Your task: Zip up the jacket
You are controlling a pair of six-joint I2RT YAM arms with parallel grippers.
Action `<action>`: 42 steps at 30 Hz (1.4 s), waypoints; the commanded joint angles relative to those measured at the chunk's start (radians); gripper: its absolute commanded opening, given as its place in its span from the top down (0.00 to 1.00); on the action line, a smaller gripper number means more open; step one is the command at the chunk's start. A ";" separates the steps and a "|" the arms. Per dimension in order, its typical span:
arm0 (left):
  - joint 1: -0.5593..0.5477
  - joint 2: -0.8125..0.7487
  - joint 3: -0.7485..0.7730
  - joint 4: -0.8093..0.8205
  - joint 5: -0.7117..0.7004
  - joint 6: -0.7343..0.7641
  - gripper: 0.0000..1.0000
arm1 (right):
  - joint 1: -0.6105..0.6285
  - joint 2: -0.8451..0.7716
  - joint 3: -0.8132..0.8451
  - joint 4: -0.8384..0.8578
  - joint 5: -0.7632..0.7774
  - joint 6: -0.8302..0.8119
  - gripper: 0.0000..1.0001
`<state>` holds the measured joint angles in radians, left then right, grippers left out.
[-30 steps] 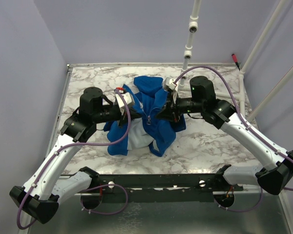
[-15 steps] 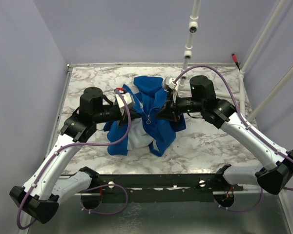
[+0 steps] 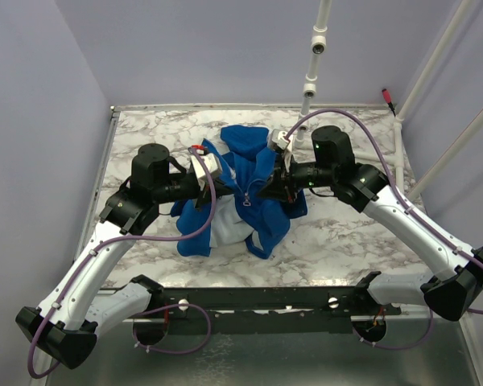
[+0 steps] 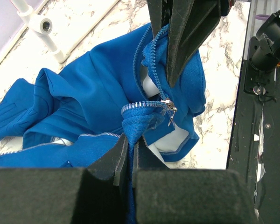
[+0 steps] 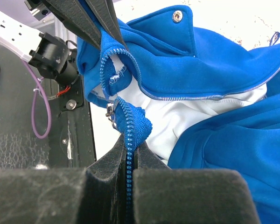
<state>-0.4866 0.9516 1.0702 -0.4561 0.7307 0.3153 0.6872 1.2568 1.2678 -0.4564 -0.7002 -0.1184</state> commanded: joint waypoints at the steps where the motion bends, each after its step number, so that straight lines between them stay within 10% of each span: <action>1: -0.003 -0.001 0.012 0.003 0.007 0.012 1.00 | 0.008 -0.011 0.001 -0.003 -0.003 -0.006 0.99; 42: -0.002 -0.008 -0.005 0.002 0.011 0.024 1.00 | 0.023 -0.023 0.019 0.052 -0.007 0.026 0.99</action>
<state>-0.4866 0.9516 1.0698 -0.4564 0.7307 0.3199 0.7006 1.2667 1.2705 -0.4419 -0.7090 -0.1074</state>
